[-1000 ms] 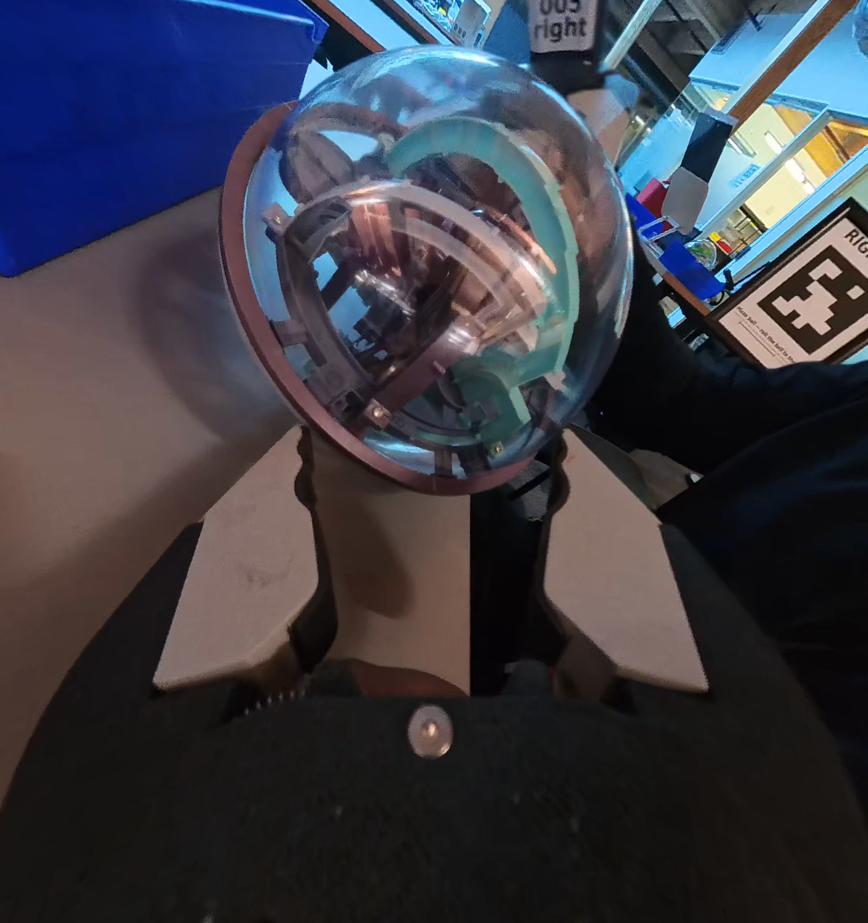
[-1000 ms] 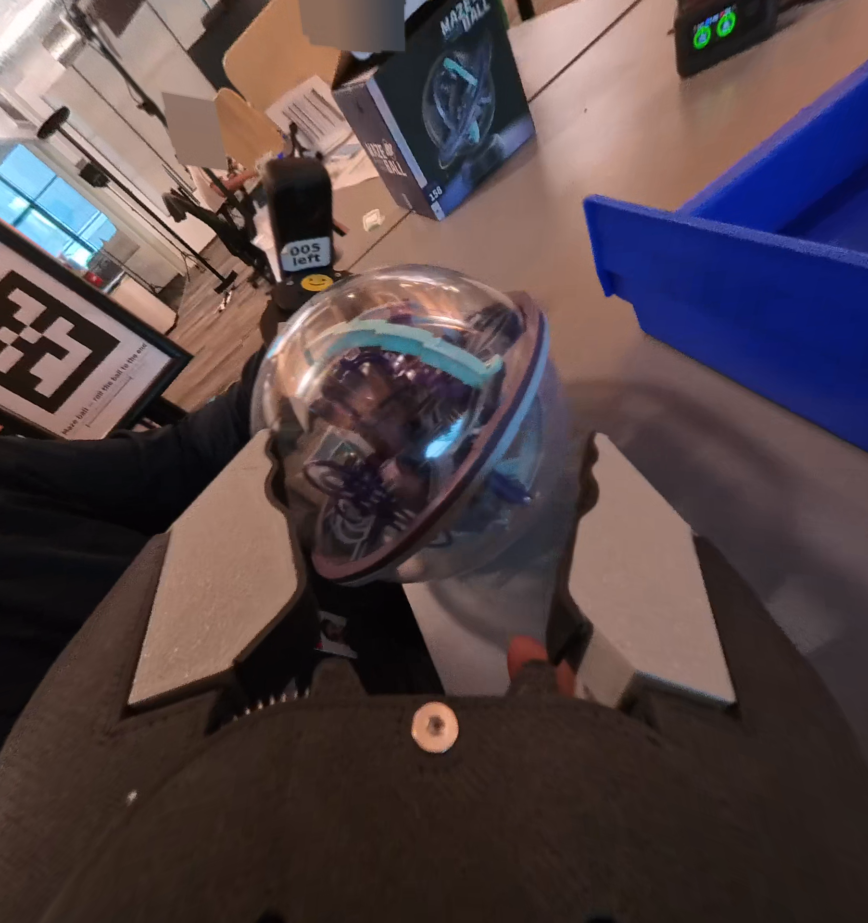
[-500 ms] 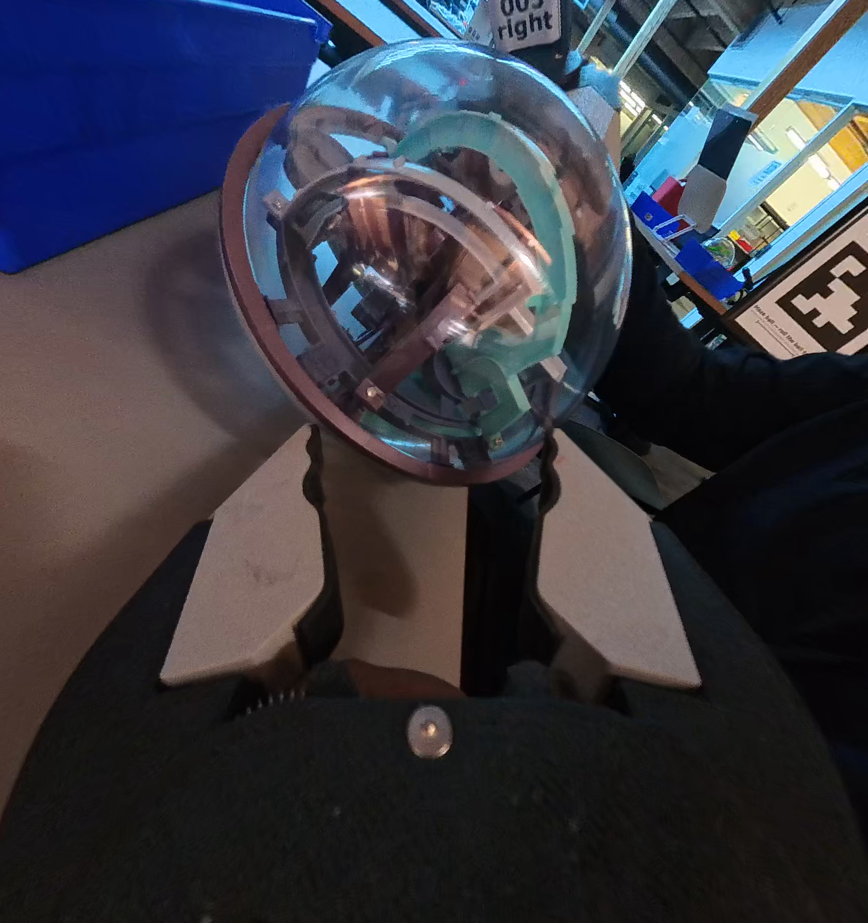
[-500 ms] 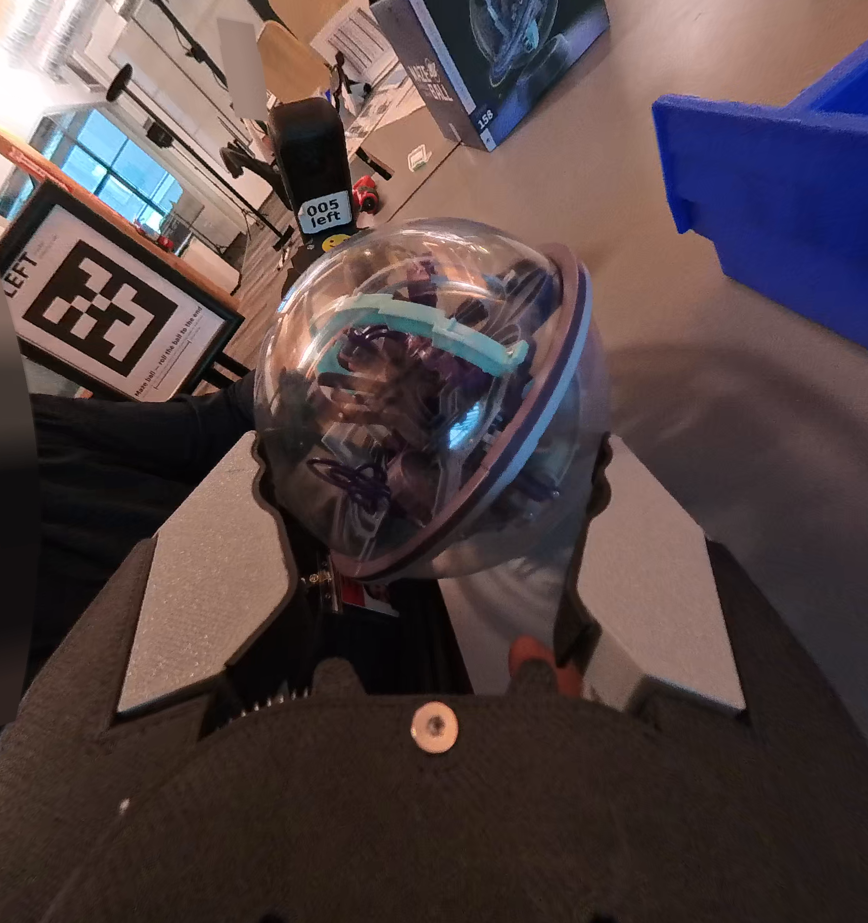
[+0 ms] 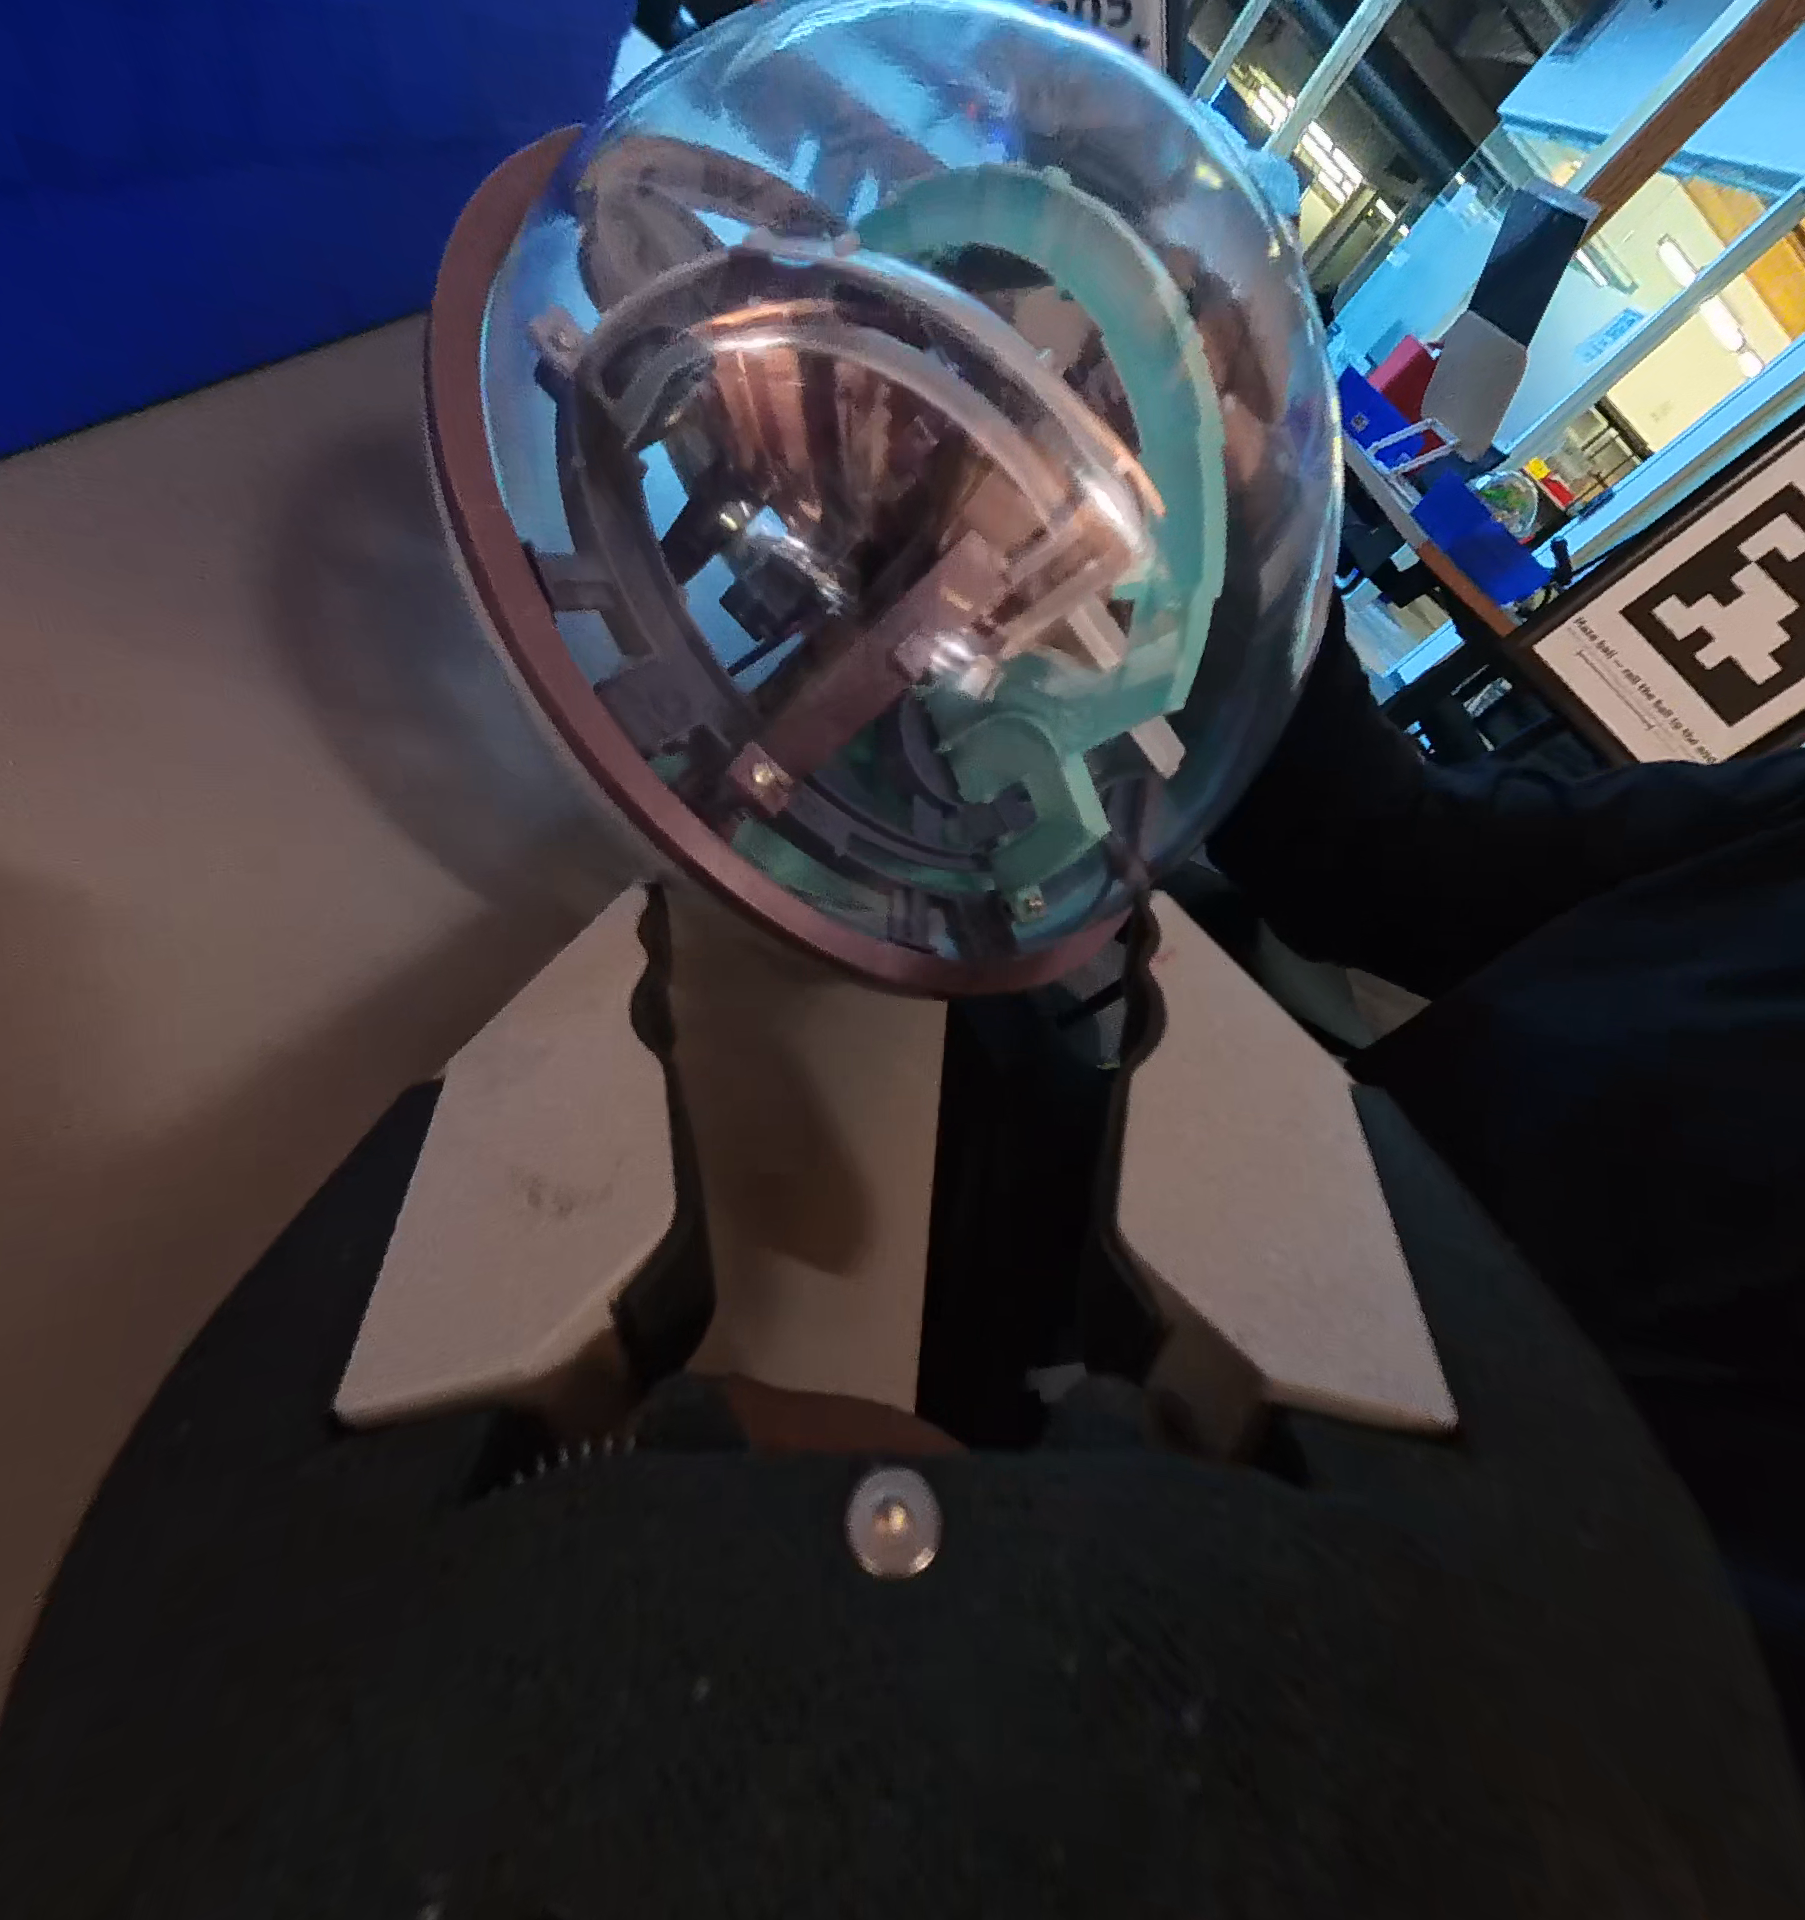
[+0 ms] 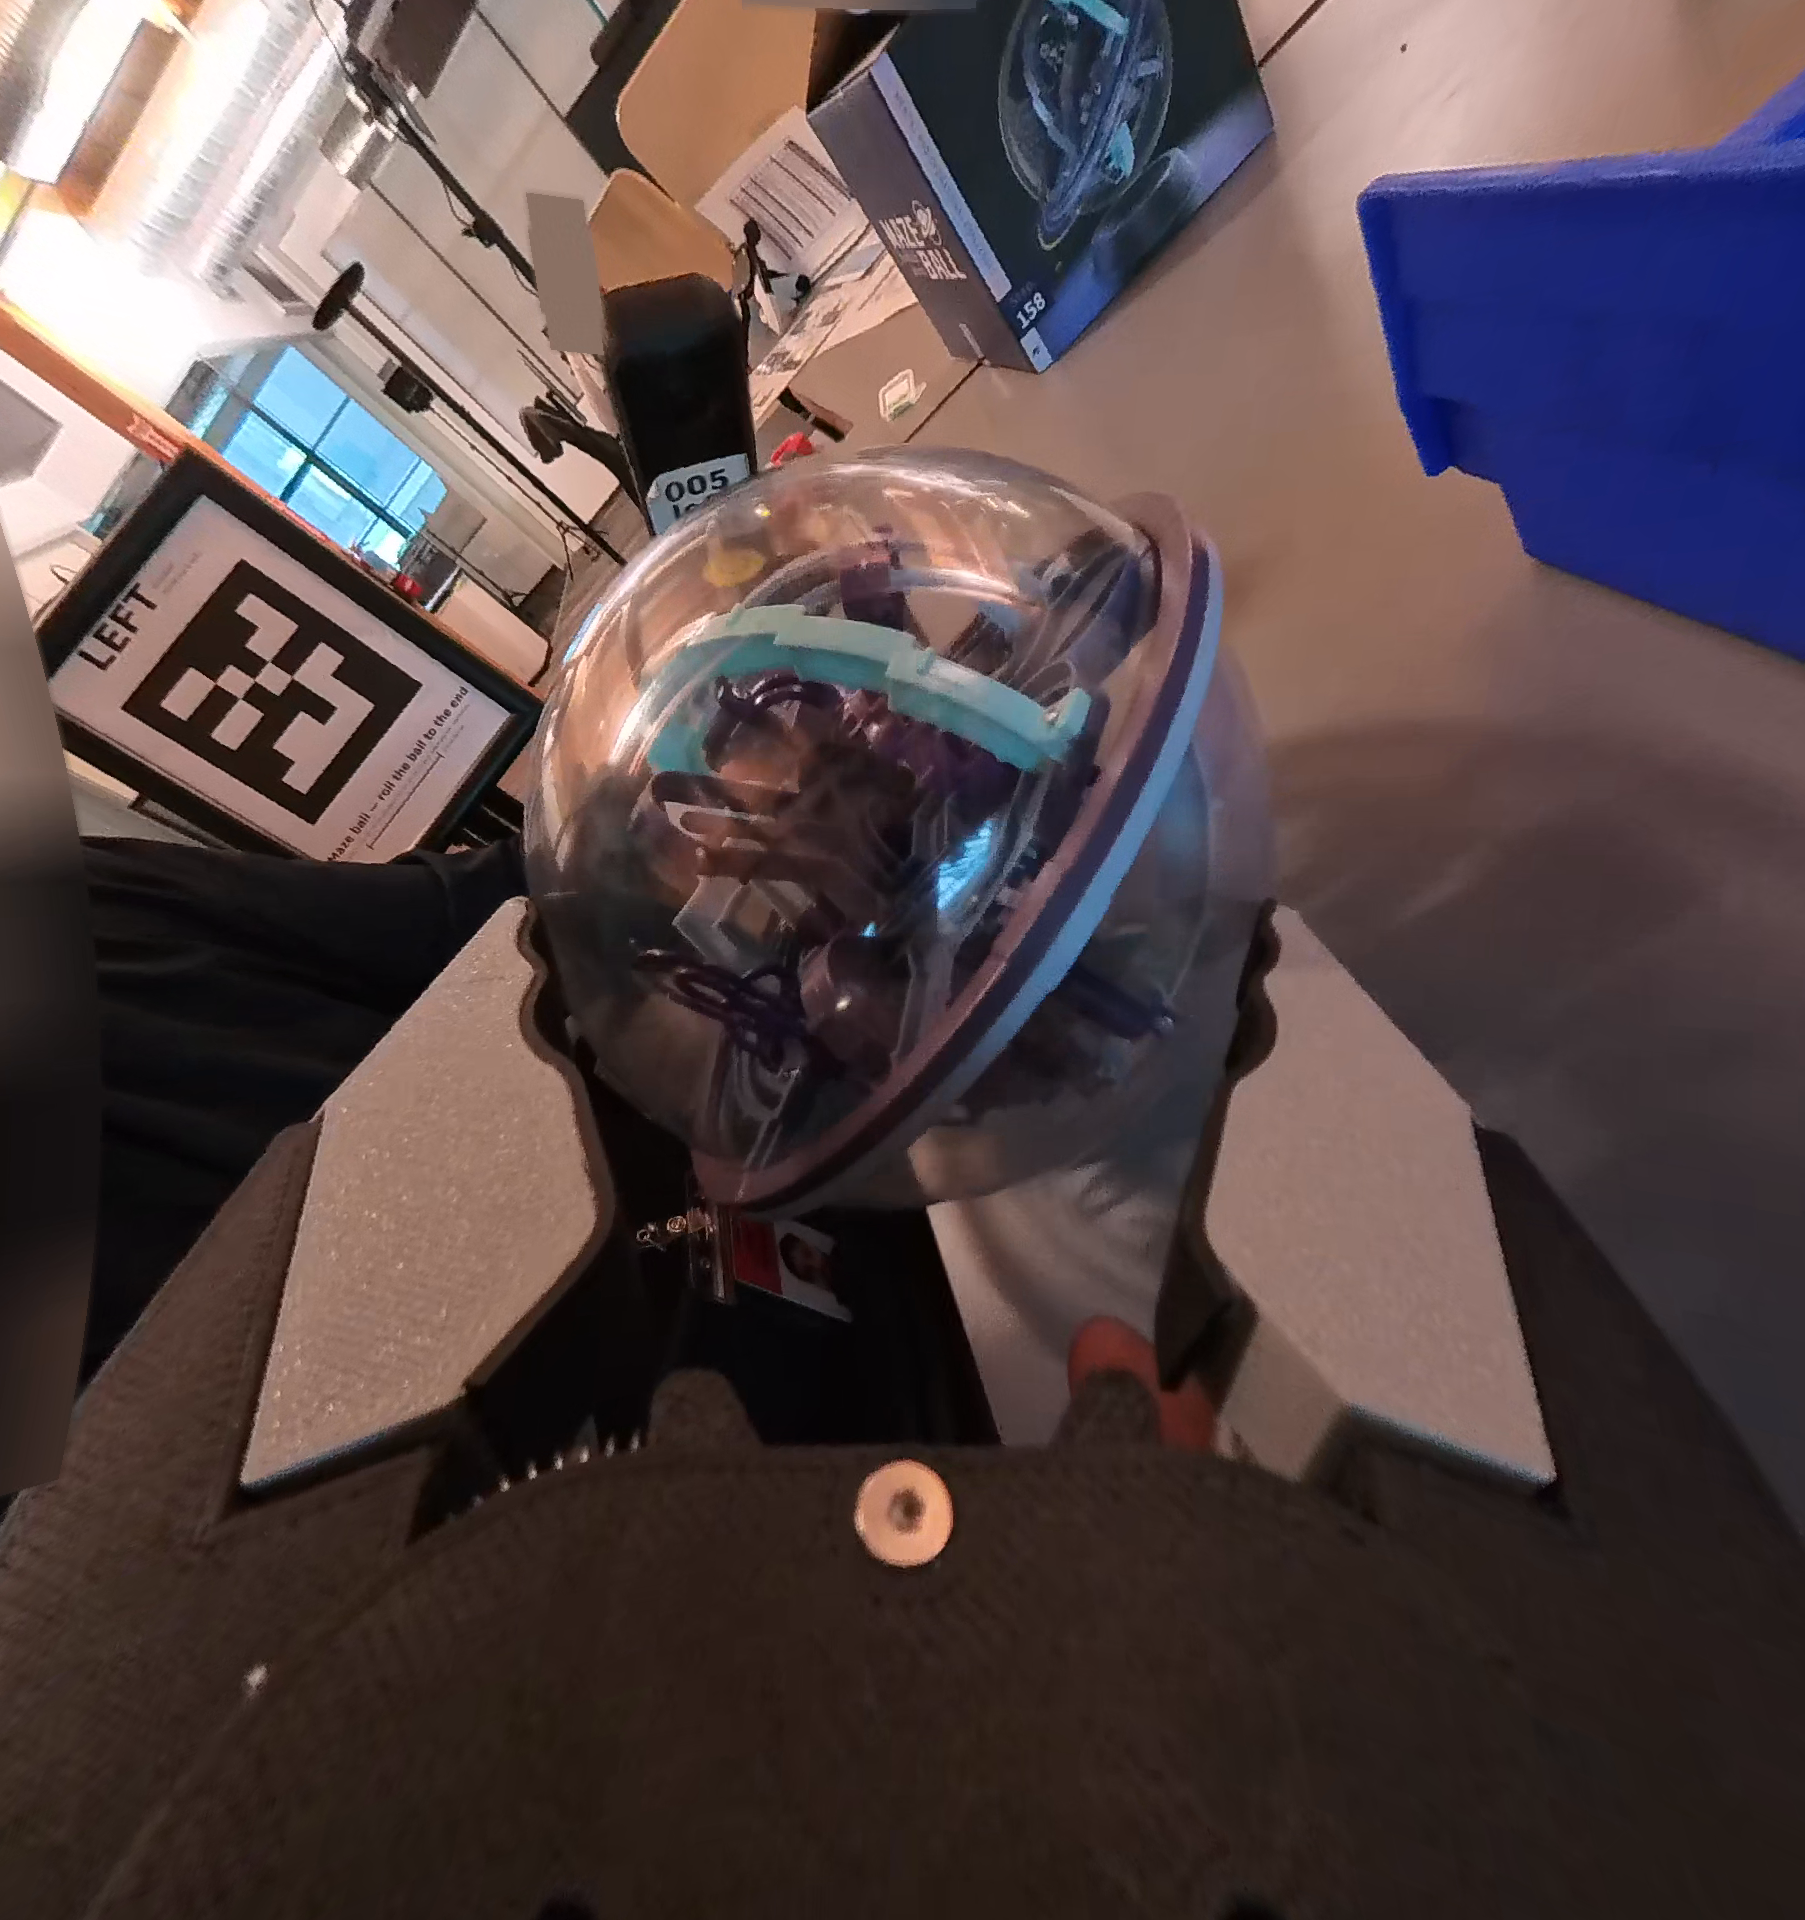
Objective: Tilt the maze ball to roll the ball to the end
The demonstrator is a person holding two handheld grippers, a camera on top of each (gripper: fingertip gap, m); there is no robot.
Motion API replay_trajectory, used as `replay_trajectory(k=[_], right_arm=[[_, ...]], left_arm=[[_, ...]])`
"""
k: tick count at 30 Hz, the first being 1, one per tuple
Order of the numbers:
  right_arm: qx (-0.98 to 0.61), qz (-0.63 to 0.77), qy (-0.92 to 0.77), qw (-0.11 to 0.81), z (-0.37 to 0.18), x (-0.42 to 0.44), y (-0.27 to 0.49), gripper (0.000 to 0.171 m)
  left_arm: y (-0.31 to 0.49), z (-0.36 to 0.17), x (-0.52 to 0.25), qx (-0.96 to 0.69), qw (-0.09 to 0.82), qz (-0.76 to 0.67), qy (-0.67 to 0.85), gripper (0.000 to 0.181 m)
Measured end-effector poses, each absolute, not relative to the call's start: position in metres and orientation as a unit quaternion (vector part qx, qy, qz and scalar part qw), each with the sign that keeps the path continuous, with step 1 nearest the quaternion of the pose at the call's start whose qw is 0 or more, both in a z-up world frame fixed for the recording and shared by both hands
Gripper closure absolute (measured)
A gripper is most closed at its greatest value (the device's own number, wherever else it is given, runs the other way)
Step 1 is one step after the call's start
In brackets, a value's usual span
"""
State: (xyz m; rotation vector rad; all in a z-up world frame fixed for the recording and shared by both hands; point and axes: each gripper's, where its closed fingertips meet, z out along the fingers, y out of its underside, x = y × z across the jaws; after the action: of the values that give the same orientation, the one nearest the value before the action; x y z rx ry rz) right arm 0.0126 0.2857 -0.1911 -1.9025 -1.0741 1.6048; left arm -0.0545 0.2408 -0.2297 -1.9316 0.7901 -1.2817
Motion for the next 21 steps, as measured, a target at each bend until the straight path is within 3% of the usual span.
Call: replay_trajectory(k=[21], right_arm=[[-0.691,0.573,-0.390,0.203,-0.199,0.015,0.286,0.043]], left_arm=[[0.251,-0.221,-0.057,-0.728,0.349,-0.521,0.276,0.095]])
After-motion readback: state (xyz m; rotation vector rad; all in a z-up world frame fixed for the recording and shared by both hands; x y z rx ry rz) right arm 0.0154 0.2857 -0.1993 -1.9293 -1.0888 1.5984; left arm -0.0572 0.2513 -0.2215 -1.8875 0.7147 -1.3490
